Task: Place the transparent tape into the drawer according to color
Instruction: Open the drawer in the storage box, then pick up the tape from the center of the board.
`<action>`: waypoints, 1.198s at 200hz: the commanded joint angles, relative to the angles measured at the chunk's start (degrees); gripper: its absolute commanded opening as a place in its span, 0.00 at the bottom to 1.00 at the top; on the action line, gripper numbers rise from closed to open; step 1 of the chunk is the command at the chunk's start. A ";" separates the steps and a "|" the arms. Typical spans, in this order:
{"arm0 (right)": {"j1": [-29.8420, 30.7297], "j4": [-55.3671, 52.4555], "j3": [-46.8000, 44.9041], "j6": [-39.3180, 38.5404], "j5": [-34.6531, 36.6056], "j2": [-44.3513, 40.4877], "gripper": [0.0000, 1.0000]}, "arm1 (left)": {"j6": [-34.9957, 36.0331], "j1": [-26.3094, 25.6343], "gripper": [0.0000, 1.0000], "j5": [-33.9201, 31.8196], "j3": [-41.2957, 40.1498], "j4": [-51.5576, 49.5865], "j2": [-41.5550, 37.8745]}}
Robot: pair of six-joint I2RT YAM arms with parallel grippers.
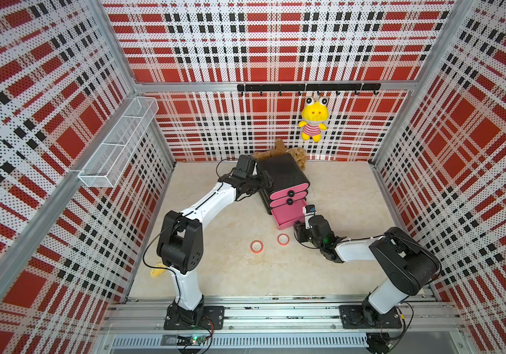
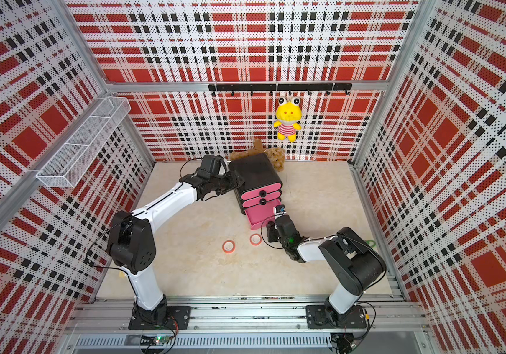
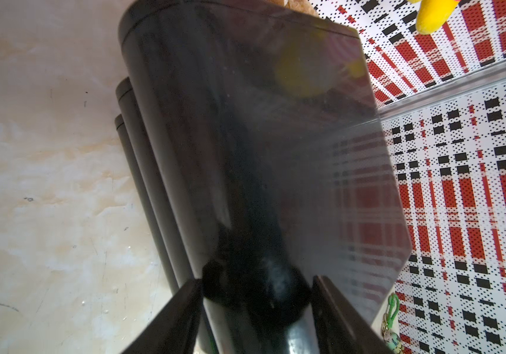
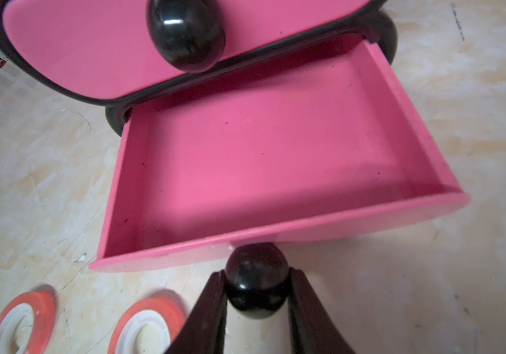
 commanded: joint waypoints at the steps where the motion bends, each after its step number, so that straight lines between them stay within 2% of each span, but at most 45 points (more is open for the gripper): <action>1: 0.33 -1.30 0.04 0.78 1.76 -1.22 0.31 | 1.24 0.05 0.63 -0.32 -0.86 -0.38 0.33; 31: 0.33 -2.90 0.27 1.19 2.09 -2.79 0.54 | 1.15 0.04 0.65 -0.62 -1.55 -0.26 0.01; 57: 0.33 -5.78 -0.13 1.57 2.39 -7.23 0.68 | 1.06 -0.03 0.67 -1.02 -2.00 -0.27 -0.58; 77: 0.33 -9.41 0.07 1.31 2.95 -11.42 0.75 | 0.97 -0.22 0.68 -1.33 -1.83 -0.26 -0.81; 114: 0.34 -17.74 1.63 0.76 2.23 -17.00 0.82 | 0.75 -0.70 0.73 -2.24 -1.63 -0.18 -1.68; 156: 0.33 -25.64 3.97 0.18 -1.99 -20.16 0.87 | 0.45 -1.45 0.81 -3.42 -2.13 0.21 -3.61; 192: 0.34 -31.53 6.75 -0.93 -5.73 -20.96 0.90 | 0.14 -1.97 0.88 -4.66 -4.03 1.57 -7.18; 239: 0.33 -37.62 10.20 -2.33 -11.64 -19.36 0.91 | 0.03 -3.17 0.92 -7.26 -8.36 1.58 -13.95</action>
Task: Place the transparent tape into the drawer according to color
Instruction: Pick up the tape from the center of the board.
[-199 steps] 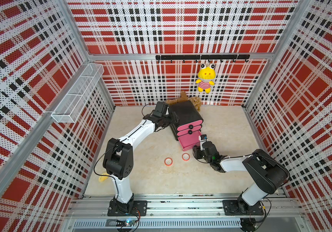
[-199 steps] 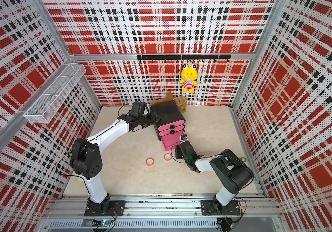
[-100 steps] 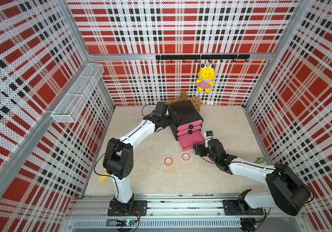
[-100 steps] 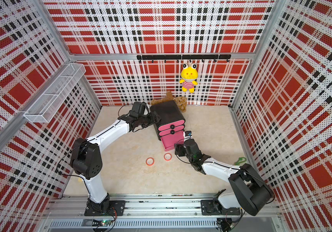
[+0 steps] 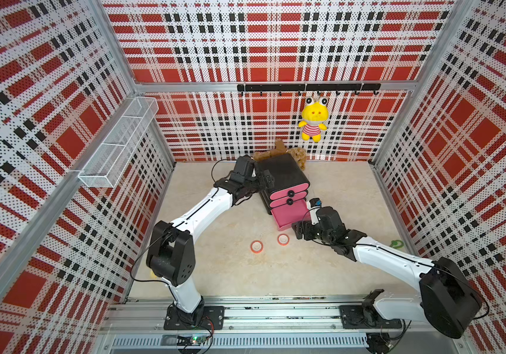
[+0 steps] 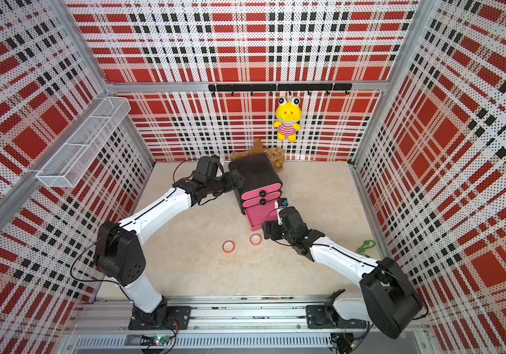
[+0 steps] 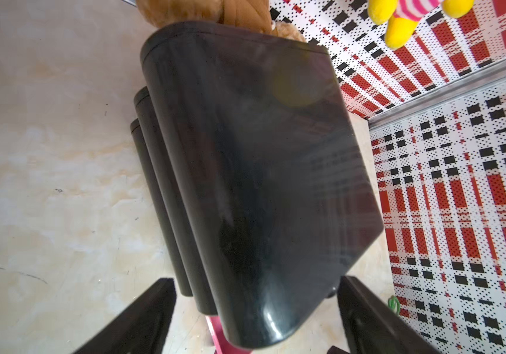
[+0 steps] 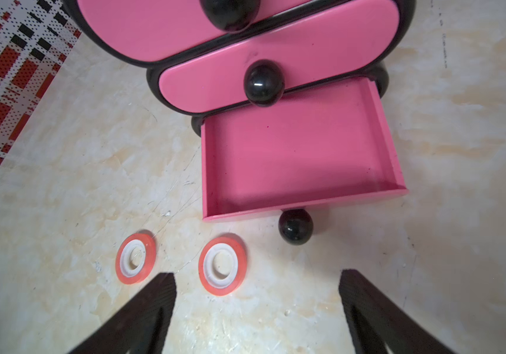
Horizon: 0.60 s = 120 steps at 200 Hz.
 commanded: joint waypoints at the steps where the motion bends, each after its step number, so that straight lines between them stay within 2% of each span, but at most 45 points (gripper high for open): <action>1: 0.31 -5.34 2.07 -1.49 -4.31 0.47 0.91 | 0.28 -0.97 0.92 -2.28 -2.29 0.71 -4.64; 46: 0.86 -11.18 4.84 -3.99 -9.36 2.94 0.96 | -0.34 -1.94 0.96 -5.84 -9.91 -1.65 -13.12; 75: 4.21 -16.01 7.55 -6.07 -6.68 4.64 0.98 | -0.83 -0.63 1.00 -5.81 -16.51 -1.73 -17.49; 120: 7.47 -22.86 13.77 -7.31 -2.35 10.12 0.99 | -0.17 1.52 0.99 -4.88 -23.37 -0.03 -21.79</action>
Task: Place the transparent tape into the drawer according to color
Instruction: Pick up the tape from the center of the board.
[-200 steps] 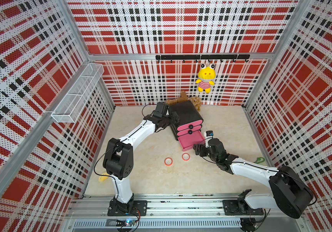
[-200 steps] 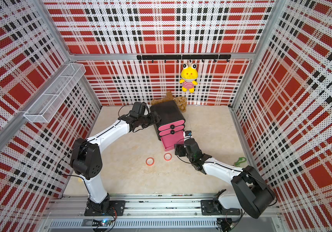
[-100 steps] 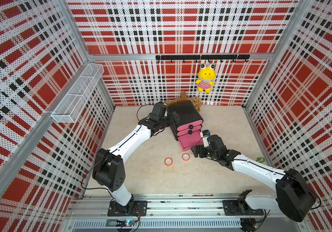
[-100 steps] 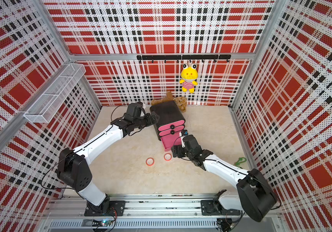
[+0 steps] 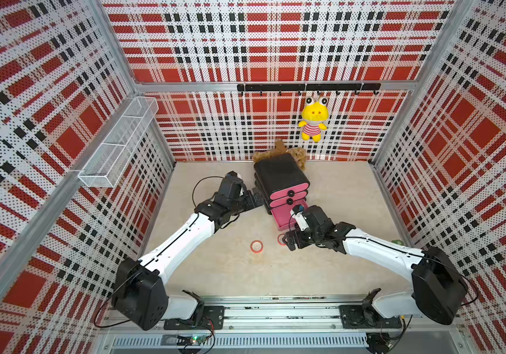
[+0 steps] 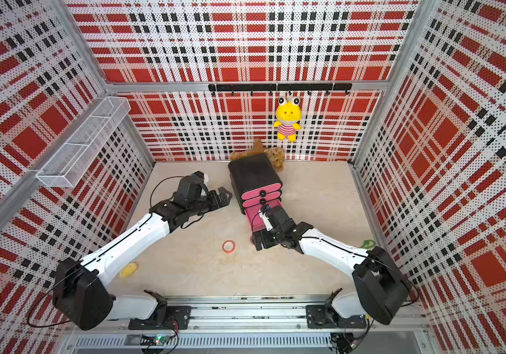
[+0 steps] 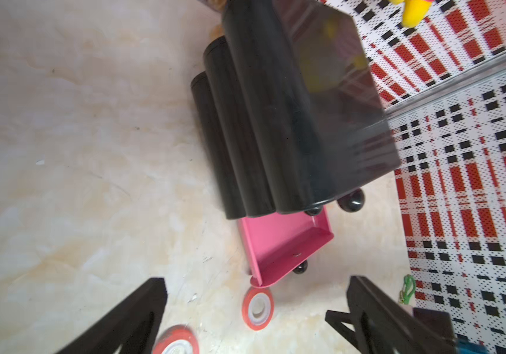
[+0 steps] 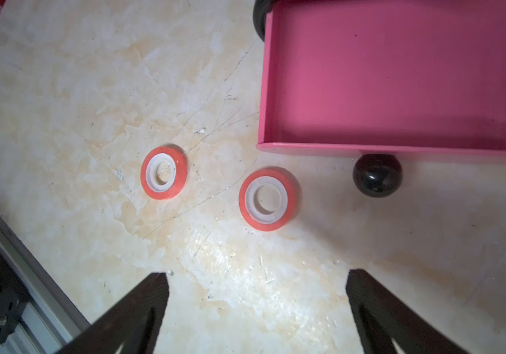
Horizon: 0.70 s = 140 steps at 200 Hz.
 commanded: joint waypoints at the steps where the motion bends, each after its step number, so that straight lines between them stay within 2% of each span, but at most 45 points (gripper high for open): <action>1: 1.00 -5.50 3.15 -1.63 2.98 2.85 0.99 | 0.49 1.10 0.99 -0.02 -2.72 1.12 -3.04; 45: 3.07 -8.43 7.98 -1.63 5.49 9.59 0.98 | -1.18 4.89 0.99 4.49 -10.27 7.70 -8.02; 140: 5.20 -15.46 19.74 -0.35 9.01 22.59 0.91 | 0.54 11.68 0.99 10.32 -15.35 9.00 -10.18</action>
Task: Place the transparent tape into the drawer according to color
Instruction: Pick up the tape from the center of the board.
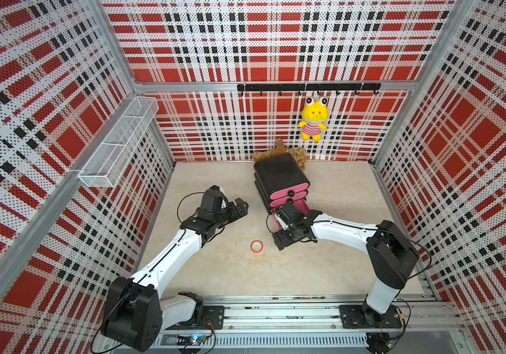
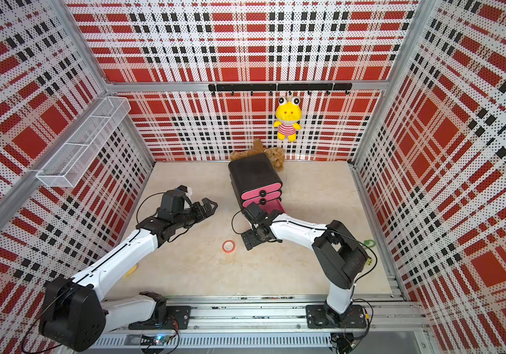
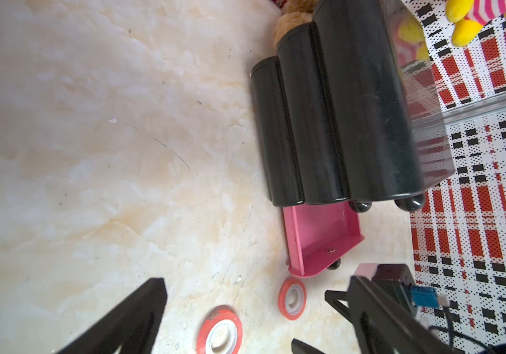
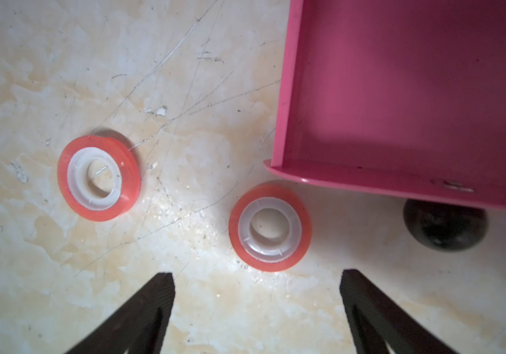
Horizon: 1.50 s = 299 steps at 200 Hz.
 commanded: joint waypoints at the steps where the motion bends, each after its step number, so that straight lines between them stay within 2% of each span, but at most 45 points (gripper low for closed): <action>1: 0.63 -2.71 1.85 0.65 1.58 2.06 0.91 | 1.28 1.57 0.99 2.26 -0.68 2.27 -1.81; 12: 0.65 -2.81 2.32 0.80 1.56 2.91 0.90 | 1.60 1.51 0.99 2.84 -1.01 2.37 -1.82; 20: 0.81 -2.72 2.49 0.96 1.47 3.32 0.89 | 1.73 3.69 0.99 3.31 -1.29 2.60 -1.73; 69: 1.69 -0.87 1.59 2.03 1.93 4.18 0.88 | 2.59 5.15 0.99 4.81 -1.58 3.07 -1.55; 174: 2.15 4.42 -0.04 2.86 1.07 7.25 0.88 | 3.23 6.32 0.99 5.98 -1.39 3.07 -1.42; 217: 3.73 3.47 1.01 2.45 0.49 6.63 0.87 | 3.23 6.76 0.99 6.24 -1.21 3.07 -1.73; 299: 3.99 -0.11 4.12 3.42 4.67 9.09 0.77 | 3.49 7.13 0.99 6.76 -0.95 3.07 -1.73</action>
